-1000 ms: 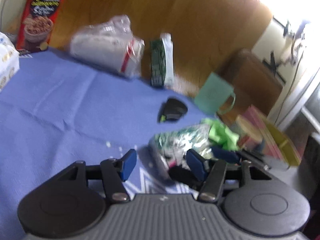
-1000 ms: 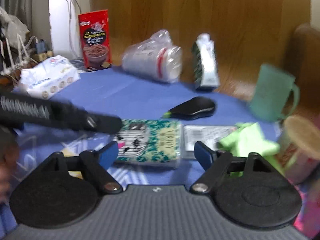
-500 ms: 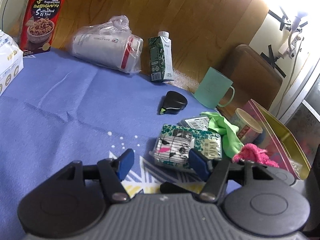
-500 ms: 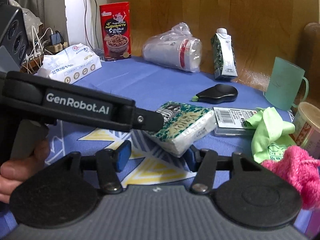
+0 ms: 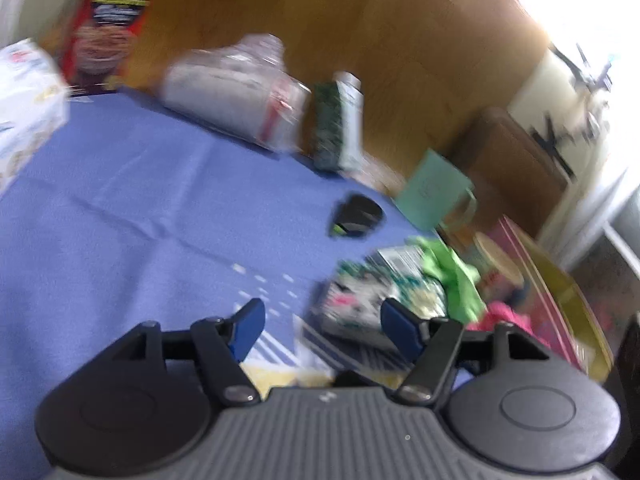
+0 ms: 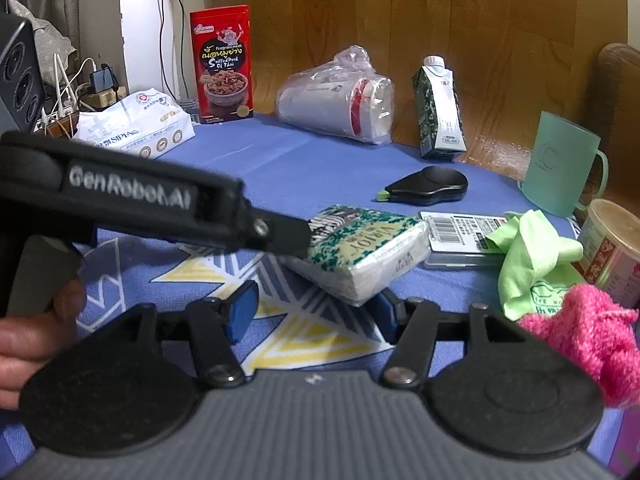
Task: Organize soft objects
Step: 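Carry the green tissue pack into the tin tray and release it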
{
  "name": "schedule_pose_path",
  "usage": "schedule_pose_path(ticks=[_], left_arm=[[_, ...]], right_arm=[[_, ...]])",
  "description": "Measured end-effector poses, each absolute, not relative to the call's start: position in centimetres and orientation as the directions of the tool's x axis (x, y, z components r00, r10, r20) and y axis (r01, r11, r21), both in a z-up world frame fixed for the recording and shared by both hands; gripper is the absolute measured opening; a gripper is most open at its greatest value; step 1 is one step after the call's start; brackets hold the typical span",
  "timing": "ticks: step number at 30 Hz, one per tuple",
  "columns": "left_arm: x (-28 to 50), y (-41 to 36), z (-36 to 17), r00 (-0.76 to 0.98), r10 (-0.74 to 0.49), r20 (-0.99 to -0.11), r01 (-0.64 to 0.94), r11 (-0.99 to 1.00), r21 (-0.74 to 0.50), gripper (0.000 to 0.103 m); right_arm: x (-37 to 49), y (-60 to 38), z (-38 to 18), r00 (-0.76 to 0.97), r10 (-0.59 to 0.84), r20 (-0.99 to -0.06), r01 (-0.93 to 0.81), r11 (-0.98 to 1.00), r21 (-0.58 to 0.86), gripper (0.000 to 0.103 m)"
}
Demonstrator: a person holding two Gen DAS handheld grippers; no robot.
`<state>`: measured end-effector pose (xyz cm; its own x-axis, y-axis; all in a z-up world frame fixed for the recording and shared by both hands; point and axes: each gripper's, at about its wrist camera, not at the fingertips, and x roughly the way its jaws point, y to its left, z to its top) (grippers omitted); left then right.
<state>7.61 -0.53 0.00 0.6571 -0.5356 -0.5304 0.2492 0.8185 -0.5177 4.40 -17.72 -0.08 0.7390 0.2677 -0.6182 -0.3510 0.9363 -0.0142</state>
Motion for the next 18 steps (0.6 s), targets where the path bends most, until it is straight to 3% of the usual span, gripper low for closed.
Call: schedule_pose_path(ticks=[5, 9, 13, 16, 18], left_arm=[[8.1, 2.3, -0.2, 0.712, -0.476, -0.516, 0.120, 0.807, -0.578, 0.065], [8.5, 1.9, 0.0, 0.692, -0.529, -0.492, 0.164, 0.778, -0.606, 0.064], [9.5, 0.4, 0.0, 0.674, -0.533, -0.511, 0.198, 0.797, -0.570, 0.071], [10.3, -1.1, -0.4, 0.643, -0.556, -0.526, 0.239, 0.799, -0.552, 0.074], [10.1, -2.7, -0.3, 0.621, -0.571, -0.536, 0.315, 0.809, -0.497, 0.063]], right_arm=[[3.8, -18.0, 0.3, 0.753, 0.245, -0.611, -0.321, 0.947, -0.015, 0.065], [3.4, -18.3, 0.9, 0.774, 0.264, -0.576, -0.331, 0.944, -0.012, 0.075], [4.5, -17.6, 0.6, 0.777, 0.224, -0.588, -0.337, 0.937, -0.089, 0.087], [5.9, -18.2, 0.0, 0.749, 0.219, -0.625, -0.325, 0.944, -0.059, 0.087], [6.2, -18.7, -0.2, 0.733, 0.251, -0.632, -0.332, 0.943, -0.011, 0.082]])
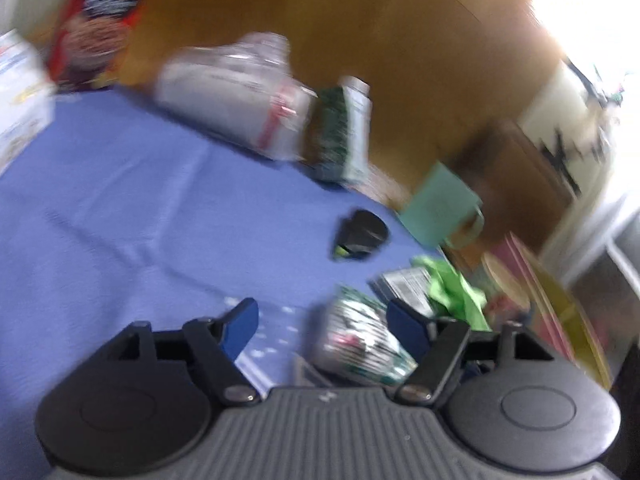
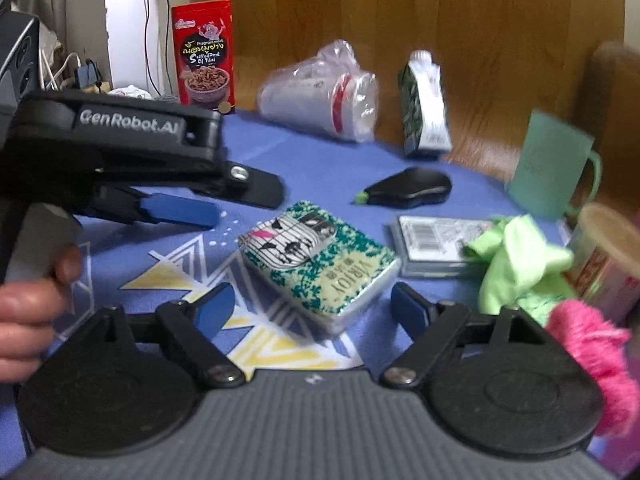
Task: Organize soft objects
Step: 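Carry the green tissue pack into the tin tray and release it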
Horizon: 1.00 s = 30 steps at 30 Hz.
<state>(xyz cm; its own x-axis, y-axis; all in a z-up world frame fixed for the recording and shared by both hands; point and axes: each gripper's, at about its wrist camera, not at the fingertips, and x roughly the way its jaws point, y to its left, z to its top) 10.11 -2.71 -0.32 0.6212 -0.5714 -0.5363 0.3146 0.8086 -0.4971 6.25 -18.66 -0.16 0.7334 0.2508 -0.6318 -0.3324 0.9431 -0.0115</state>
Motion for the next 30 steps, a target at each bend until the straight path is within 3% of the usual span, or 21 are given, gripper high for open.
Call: schedule_pose_path(ticks=[1, 2, 8, 15, 23, 30], left_arm=[[9.8, -3.4, -0.3, 0.610, -0.573, -0.547, 0.349, 0.814, -0.464, 0.047], [9.2, -4.0, -0.2, 0.617, -0.556, -0.557, 0.363, 0.829, -0.426, 0.048], [4.8, -5.6, 3.5, 0.606, -0.604, -0.518, 0.409, 0.795, -0.449, 0.046], [1.3, -15.4, 7.7, 0.544, -0.695, -0.470, 0.598, 0.714, -0.364, 0.048], [-0.5, -26.6, 7.8, 0.458, -0.737, -0.497, 0.718, 0.636, -0.283, 0.055], [0.1, -31.8, 6.7, 0.451, -0.702, -0.551, 0.711, 0.656, -0.253, 0.062]], right_arm=[[6.3, -18.7, -0.1, 0.736, 0.264, -0.623, -0.336, 0.942, 0.002, 0.064], [6.1, -18.6, 0.1, 0.737, 0.274, -0.617, -0.343, 0.939, 0.007, 0.049], [1.3, -18.8, 2.3, 0.785, 0.277, -0.555, -0.333, 0.943, -0.001, 0.048], [-4.7, -26.4, 6.2, 0.884, 0.169, -0.436, -0.184, 0.983, 0.007, 0.049], [-7.7, -35.9, 6.8, 0.910, -0.009, -0.414, 0.033, 0.998, 0.050, 0.049], [-5.7, -41.0, 5.4, 0.888, -0.101, -0.448, 0.160, 0.983, 0.094, 0.050]])
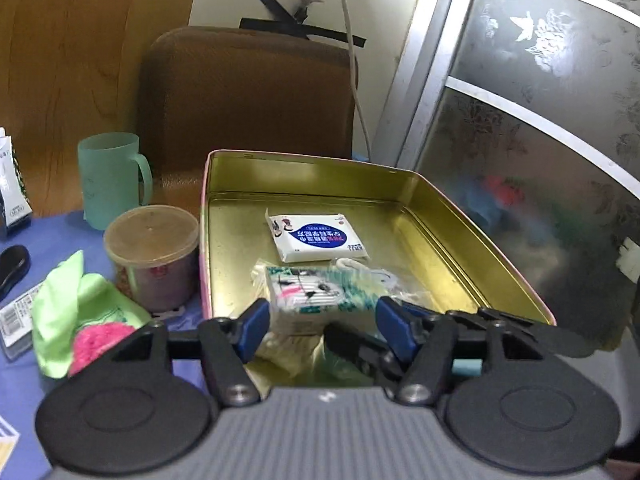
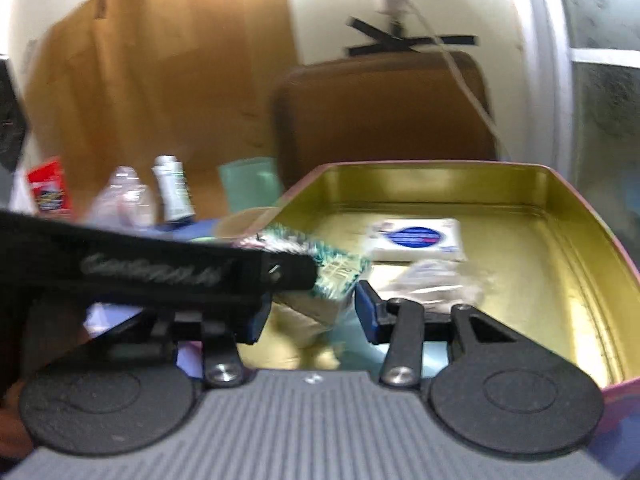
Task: Organize soft objects
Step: 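Carry the green tissue pack into the tin tray and release it, then grasp the black computer mouse with the right gripper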
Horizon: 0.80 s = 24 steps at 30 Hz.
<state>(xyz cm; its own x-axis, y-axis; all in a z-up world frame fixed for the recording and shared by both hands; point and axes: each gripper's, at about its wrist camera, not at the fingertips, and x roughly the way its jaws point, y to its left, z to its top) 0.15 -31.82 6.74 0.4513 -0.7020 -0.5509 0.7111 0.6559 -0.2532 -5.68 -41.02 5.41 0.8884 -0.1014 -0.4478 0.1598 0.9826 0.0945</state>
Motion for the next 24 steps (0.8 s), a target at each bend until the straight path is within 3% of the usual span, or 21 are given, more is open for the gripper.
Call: schedule_pose_path(ticks=[2, 6, 12, 17, 21, 24], left_arm=[[0.0, -31.9, 6.9, 0.466, -0.699, -0.543, 0.709, 0.662, -0.243, 0.064], [-0.7, -30.0, 7.7, 0.482, -0.710, -0.514, 0.712, 0.659, -0.243, 0.064], [1.1, -20.9, 7.5, 0.567, -0.669, -0.480, 0.610, 0.733, -0.302, 0.065], [4.0, -11.4, 4.7, 0.706, -0.461, -0.537, 0.399, 0.886, -0.236, 0.065], [5.5, -4.9, 2.4, 0.784, -0.283, -0.552, 0.224, 0.959, -0.172, 0.065], [6.2, -1.5, 1.1, 0.807, -0.205, -0.554, 0.123, 0.976, -0.182, 0.065]], right_arm=[[-4.8, -41.7, 4.8, 0.866, -0.195, -0.460, 0.238, 0.970, 0.037, 0.052], [-5.4, -41.6, 4.3, 0.842, -0.380, -0.382, 0.376, 0.922, -0.088, 0.058], [-8.0, -40.6, 5.9, 0.882, -0.385, -0.272, 0.402, 0.915, 0.008, 0.058], [-7.1, -36.1, 8.4, 0.956, -0.118, -0.269, 0.149, 0.984, 0.097, 0.059], [-1.2, -29.6, 8.0, 0.901, 0.176, -0.397, -0.116, 0.978, 0.171, 0.059], [5.5, -25.6, 6.6, 0.845, 0.211, -0.492, -0.127, 0.972, 0.198, 0.059]])
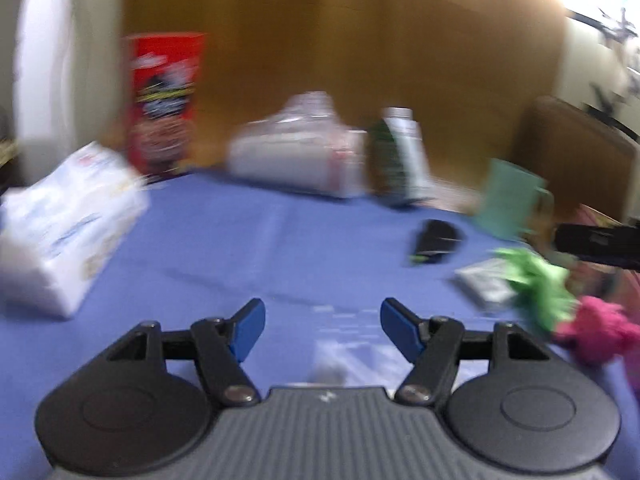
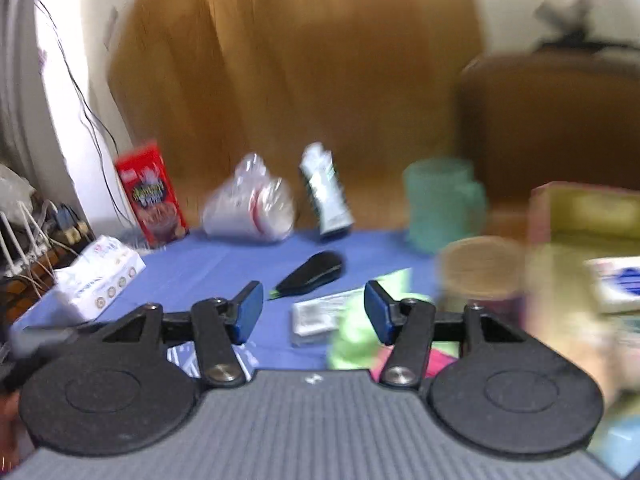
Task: Organize soft objects
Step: 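Grasp the black computer mouse with the right gripper, then carry the black mouse into the tin tray and open the right gripper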
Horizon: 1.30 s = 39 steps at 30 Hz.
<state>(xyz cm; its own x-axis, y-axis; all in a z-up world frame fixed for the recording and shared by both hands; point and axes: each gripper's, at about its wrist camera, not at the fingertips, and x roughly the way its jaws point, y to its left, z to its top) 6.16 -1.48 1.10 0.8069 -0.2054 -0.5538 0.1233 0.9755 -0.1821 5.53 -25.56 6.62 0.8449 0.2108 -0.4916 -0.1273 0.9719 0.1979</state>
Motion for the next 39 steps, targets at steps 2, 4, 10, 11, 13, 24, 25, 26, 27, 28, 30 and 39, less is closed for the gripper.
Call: schedule_pose_path(ticks=[2, 4, 10, 11, 13, 24, 25, 26, 27, 28, 30, 39], left_arm=[[6.6, -0.1, 0.4, 0.806, -0.203, -0.555, 0.089, 0.970, -0.226, 0.065], [6.7, 0.6, 0.0, 0.810, -0.219, -0.544, 0.082, 0.961, -0.265, 0.064], [6.3, 0.8, 0.3, 0.834, -0.268, -0.483, 0.132, 0.946, -0.296, 0.065], [6.3, 1.1, 0.3, 0.831, -0.273, -0.484, 0.130, 0.942, -0.309, 0.065], [6.4, 1.6, 0.1, 0.827, -0.282, -0.487, 0.120, 0.934, -0.337, 0.065], [6.2, 1.0, -0.2, 0.745, -0.408, -0.528, 0.218, 0.897, -0.384, 0.068], [5.8, 0.4, -0.1, 0.731, -0.425, -0.534, 0.238, 0.892, -0.384, 0.068], [5.3, -0.3, 0.2, 0.705, -0.457, -0.542, 0.265, 0.879, -0.396, 0.068], [4.6, -1.0, 0.5, 0.673, -0.496, -0.549, 0.291, 0.860, -0.419, 0.068], [4.0, -1.8, 0.8, 0.642, -0.529, -0.556, 0.313, 0.842, -0.440, 0.068], [2.7, -3.7, 1.7, 0.575, -0.574, -0.583, 0.361, 0.818, -0.448, 0.068], [-0.4, -10.4, 1.7, 0.417, -0.617, -0.667, 0.426, 0.781, -0.457, 0.060]], right_arm=[[9.9, -23.4, 5.6, 0.813, 0.195, -0.549, -0.093, 0.974, 0.207, 0.059], [13.9, -21.8, 4.4, 0.783, 0.148, -0.604, -0.030, 0.979, 0.201, 0.062], [19.6, -18.8, 1.0, 0.727, -0.023, -0.686, 0.090, 0.994, 0.062, 0.063], [19.5, -18.3, 0.7, 0.731, -0.034, -0.681, 0.060, 0.998, 0.015, 0.053], [18.6, -17.7, 0.7, 0.738, 0.010, -0.675, -0.010, 1.000, 0.004, 0.042], [3.1, -17.0, 1.3, 0.690, 0.291, -0.662, -0.361, 0.932, 0.033, 0.042], [1.1, -17.9, 1.4, 0.693, 0.296, -0.657, -0.357, 0.933, 0.044, 0.042], [-0.3, -18.7, 1.4, 0.698, 0.296, -0.652, -0.343, 0.937, 0.059, 0.042], [-1.2, -19.2, 1.5, 0.709, 0.293, -0.641, -0.326, 0.943, 0.070, 0.042], [-2.7, -20.1, 1.6, 0.719, 0.284, -0.634, -0.301, 0.950, 0.084, 0.042], [-4.1, -21.3, 1.6, 0.729, 0.274, -0.628, -0.254, 0.959, 0.124, 0.042], [-6.9, -24.2, 1.0, 0.771, 0.257, -0.583, -0.188, 0.966, 0.177, 0.042]])
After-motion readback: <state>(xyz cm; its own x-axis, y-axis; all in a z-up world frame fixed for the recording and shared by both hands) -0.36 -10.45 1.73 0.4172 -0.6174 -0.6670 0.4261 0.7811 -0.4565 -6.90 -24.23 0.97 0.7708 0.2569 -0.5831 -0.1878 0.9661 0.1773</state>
